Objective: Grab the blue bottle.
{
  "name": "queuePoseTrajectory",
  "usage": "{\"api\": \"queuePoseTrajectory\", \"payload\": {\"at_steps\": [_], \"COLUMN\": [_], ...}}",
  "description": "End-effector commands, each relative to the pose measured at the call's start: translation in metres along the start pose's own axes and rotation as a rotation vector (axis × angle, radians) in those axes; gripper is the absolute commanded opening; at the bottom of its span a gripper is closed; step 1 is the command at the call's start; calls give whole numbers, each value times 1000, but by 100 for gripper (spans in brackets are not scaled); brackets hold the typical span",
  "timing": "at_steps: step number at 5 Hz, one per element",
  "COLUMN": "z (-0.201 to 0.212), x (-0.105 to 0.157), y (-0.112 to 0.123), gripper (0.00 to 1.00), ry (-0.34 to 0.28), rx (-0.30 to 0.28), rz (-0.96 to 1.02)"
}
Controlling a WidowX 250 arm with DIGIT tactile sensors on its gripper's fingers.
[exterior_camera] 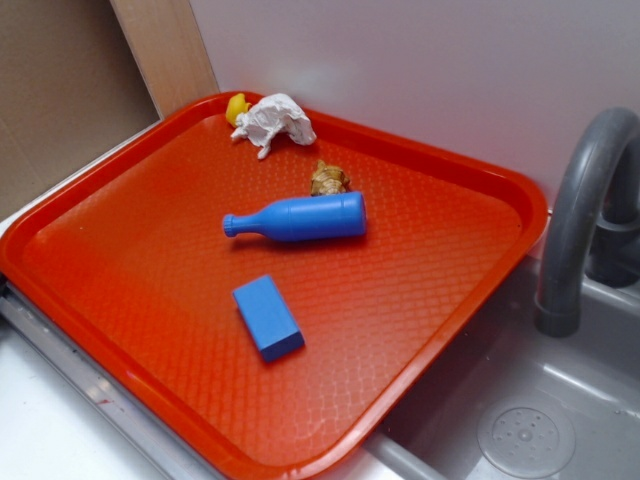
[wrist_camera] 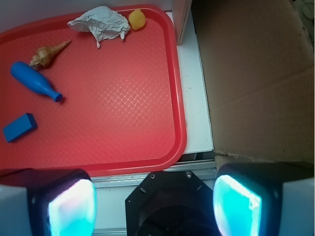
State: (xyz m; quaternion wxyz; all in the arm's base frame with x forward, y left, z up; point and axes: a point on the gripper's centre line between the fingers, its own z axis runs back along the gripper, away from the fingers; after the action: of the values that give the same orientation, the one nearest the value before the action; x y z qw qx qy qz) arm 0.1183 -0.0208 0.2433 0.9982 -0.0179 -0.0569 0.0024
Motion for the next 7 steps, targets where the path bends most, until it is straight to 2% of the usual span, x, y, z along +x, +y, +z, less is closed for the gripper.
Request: {"api": "queuePoseTrajectory", "payload": {"at_steps": [1,2,3,5,6,7], "z": [0,-1,-10,-53,-81,-107], "x": [0,25,45,70,80,86], "y": [0,-25,-56,-127,-164,-192], "gripper": [100,100,100,100,100,100], "ry": [0,-45,-124,-261,-225,-164], "rx": [0,33,28,-94,-118,-204], "rz": [0,-140,-331,-761,-865,-927]}}
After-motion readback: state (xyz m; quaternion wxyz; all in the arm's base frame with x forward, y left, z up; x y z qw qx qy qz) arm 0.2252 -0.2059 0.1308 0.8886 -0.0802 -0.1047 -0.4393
